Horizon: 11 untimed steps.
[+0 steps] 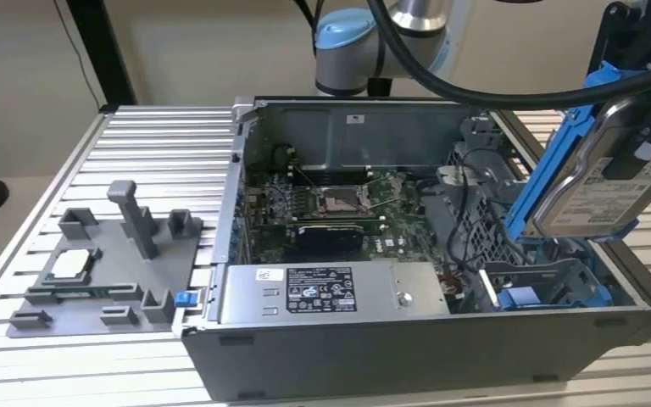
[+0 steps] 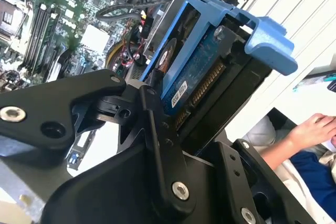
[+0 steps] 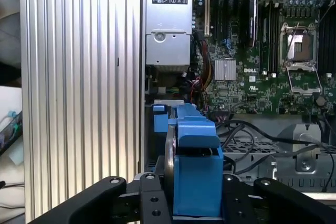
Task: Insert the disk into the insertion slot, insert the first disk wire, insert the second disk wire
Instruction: 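Insert the disk into the insertion slot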
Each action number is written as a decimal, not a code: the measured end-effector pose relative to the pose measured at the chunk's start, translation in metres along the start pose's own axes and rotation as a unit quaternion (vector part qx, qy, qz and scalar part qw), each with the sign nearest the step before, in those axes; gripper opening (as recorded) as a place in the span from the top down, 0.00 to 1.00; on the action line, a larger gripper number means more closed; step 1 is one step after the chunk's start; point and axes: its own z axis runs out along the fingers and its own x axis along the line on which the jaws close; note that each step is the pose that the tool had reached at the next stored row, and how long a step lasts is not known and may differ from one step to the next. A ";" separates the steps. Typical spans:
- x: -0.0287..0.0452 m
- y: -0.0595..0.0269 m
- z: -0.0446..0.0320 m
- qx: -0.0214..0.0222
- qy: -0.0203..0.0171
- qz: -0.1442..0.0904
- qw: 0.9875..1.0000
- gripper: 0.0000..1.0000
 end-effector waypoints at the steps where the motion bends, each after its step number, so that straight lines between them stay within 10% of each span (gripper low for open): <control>1: 0.0000 0.0000 0.0001 0.000 0.000 0.000 1.000 1.00; 11: 0.0000 -0.0002 0.0014 0.000 0.000 0.000 1.000 1.00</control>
